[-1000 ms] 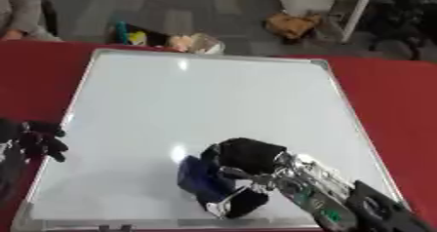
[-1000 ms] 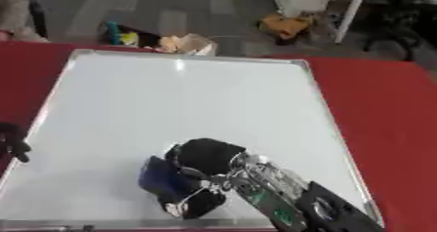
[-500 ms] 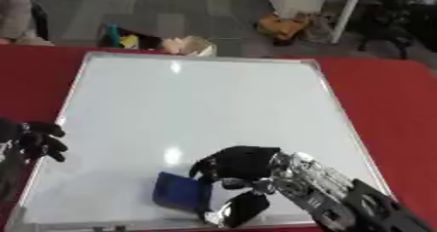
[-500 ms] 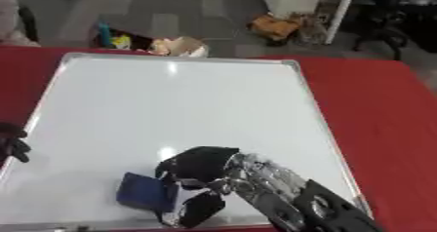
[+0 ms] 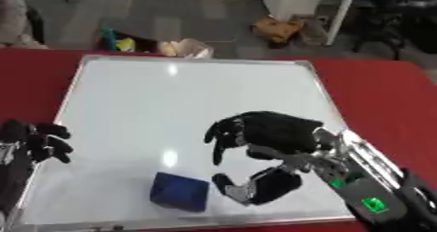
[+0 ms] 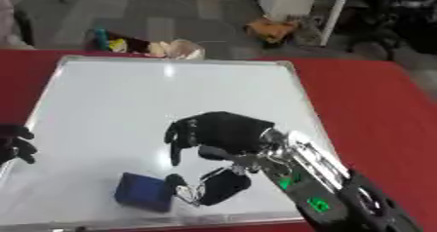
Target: Wipe the whiteboard clean with a brush.
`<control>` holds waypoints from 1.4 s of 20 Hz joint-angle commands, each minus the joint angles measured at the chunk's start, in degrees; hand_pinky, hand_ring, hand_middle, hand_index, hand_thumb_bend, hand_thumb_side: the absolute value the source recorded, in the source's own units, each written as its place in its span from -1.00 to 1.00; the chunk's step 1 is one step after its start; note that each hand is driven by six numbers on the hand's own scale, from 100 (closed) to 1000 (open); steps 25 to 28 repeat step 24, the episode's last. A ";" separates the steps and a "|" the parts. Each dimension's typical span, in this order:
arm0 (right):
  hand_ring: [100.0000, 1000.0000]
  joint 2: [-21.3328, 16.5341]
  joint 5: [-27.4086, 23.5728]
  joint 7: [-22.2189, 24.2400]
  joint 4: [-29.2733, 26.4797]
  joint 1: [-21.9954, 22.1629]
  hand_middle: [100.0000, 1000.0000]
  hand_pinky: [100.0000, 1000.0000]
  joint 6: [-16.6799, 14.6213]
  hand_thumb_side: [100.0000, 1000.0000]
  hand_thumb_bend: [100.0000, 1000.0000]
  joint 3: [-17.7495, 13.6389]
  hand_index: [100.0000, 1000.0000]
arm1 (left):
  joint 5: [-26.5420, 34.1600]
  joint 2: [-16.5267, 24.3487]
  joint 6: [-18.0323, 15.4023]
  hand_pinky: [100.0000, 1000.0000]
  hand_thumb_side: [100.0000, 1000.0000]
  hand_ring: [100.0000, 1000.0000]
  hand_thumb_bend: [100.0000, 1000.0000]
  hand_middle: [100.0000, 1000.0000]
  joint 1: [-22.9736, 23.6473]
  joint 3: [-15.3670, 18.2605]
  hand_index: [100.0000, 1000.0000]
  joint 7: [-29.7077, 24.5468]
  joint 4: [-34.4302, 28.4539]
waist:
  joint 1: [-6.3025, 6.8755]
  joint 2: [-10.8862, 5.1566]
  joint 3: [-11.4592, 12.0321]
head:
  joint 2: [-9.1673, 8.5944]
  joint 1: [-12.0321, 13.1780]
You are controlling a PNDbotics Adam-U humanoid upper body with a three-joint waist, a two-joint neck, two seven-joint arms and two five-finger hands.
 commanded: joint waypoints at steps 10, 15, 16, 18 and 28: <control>0.44 -2.53 -11.11 -15.10 -1.50 8.16 0.42 0.44 0.07 0.29 -1.00 -6.98 0.12 | 0.07 0.71 -0.09 -0.16 0.81 -0.04 0.36 0.04 0.15 1.11 0.23 0.75 -0.53 | 0.25 -0.47 -1.29 | 0.40 1.93; 0.40 -1.52 -13.33 -19.20 -1.50 11.75 0.37 0.41 1.99 0.36 -1.00 -9.23 -0.03 | -0.01 0.66 -0.12 -0.16 0.82 -0.04 0.35 0.04 0.40 1.23 0.23 0.89 -0.46 | 0.63 -0.42 -2.12 | 0.42 2.50; 0.40 -1.20 -13.91 -20.07 -1.50 12.52 0.36 0.40 2.55 0.38 -1.00 -9.74 -0.05 | -0.01 0.61 -0.12 -0.16 0.82 -0.04 0.35 0.04 0.40 1.21 0.23 0.88 -0.44 | 0.74 -0.40 -2.38 | 0.43 2.67; 0.38 -0.74 -14.99 -21.54 -1.50 13.76 0.34 0.40 3.54 0.40 -1.00 -10.53 -0.08 | -0.04 0.52 -0.12 -0.16 0.82 -0.04 0.35 0.04 0.46 1.22 0.23 0.87 -0.40 | 0.89 -0.33 -2.62 | 0.27 2.88; 0.35 0.04 -18.33 -25.04 -1.50 16.49 0.31 0.37 4.58 0.47 -1.00 -11.90 -0.13 | -0.27 0.55 -0.20 -0.16 0.82 -0.04 0.35 0.04 0.61 1.30 0.22 0.89 -0.38 | 1.13 0.12 -2.57 | 0.40 3.56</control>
